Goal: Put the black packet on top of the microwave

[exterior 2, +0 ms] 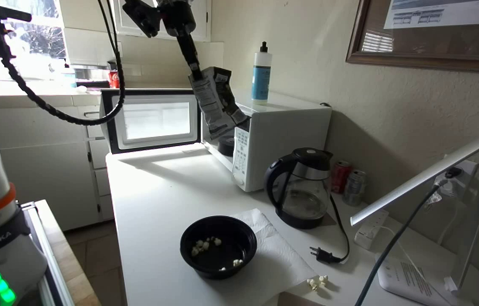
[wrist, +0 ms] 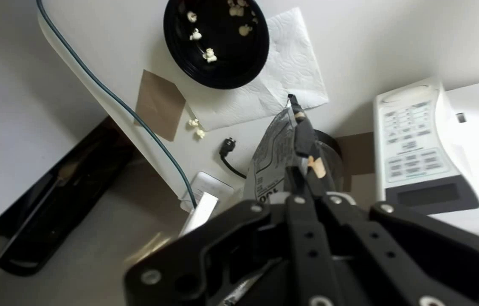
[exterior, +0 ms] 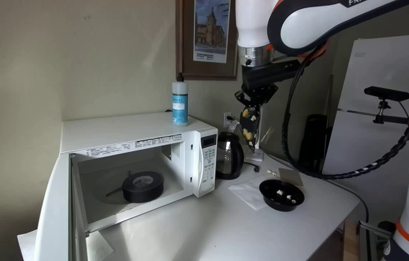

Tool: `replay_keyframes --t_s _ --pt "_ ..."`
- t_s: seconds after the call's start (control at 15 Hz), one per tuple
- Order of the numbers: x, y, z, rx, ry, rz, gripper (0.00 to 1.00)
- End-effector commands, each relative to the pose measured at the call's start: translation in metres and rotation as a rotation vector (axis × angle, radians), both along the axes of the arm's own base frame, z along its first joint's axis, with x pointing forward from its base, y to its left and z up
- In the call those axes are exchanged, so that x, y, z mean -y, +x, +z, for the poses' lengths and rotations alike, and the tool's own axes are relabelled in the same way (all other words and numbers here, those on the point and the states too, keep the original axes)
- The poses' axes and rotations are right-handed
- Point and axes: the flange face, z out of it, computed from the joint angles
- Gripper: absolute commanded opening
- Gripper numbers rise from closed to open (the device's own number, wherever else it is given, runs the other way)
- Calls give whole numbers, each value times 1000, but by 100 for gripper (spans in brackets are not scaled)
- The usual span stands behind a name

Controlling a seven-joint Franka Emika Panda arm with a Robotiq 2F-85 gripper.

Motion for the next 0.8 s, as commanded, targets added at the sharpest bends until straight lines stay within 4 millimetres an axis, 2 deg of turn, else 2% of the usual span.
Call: replay_keyframes --t_s 0.0,0.27,0.4,0.53,0.73 --pt "-13 -1 5 5 3 56 1" --pt "-28 -2 3 34 49 170 0" --pt "-57 10 11 107 25 298 0" --pt "-89 22 31 147 -27 403 0" --pt "-124 35 58 160 -104 556 0"
